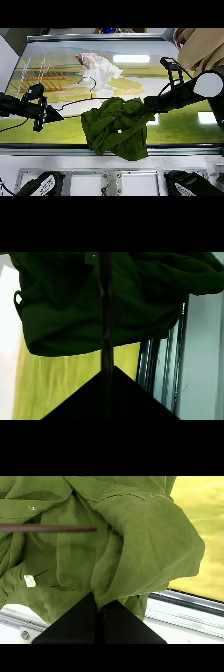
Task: Fold the clothes and pants, and hang the long-sleeved shirts on hangers.
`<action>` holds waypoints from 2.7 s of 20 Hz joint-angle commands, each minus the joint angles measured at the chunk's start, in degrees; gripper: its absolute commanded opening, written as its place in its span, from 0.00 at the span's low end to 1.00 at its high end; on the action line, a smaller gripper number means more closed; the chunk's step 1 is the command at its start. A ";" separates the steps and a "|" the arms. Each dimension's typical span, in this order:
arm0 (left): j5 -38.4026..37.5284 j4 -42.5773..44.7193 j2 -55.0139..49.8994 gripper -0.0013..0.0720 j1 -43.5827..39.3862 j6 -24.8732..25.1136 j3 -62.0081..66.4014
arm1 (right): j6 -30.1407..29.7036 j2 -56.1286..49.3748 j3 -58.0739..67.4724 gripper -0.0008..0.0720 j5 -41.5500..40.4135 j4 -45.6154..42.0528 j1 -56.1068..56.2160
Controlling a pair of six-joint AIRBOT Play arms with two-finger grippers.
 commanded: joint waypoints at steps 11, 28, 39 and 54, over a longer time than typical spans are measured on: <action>-0.76 -2.71 -5.99 0.03 -8.48 1.53 -1.55 | -2.23 -0.31 7.93 0.03 4.74 1.86 -3.19; 5.16 -11.39 -13.86 0.03 -14.05 1.53 -1.57 | -4.94 -0.33 8.28 0.03 -6.71 13.84 3.39; 5.25 -11.43 -13.86 0.03 -14.05 1.55 -1.57 | -2.23 -1.44 8.26 0.03 -13.81 13.88 6.16; 5.03 -11.43 -13.86 0.03 -14.05 1.53 -1.57 | -2.93 1.70 8.28 0.75 -11.06 13.79 0.76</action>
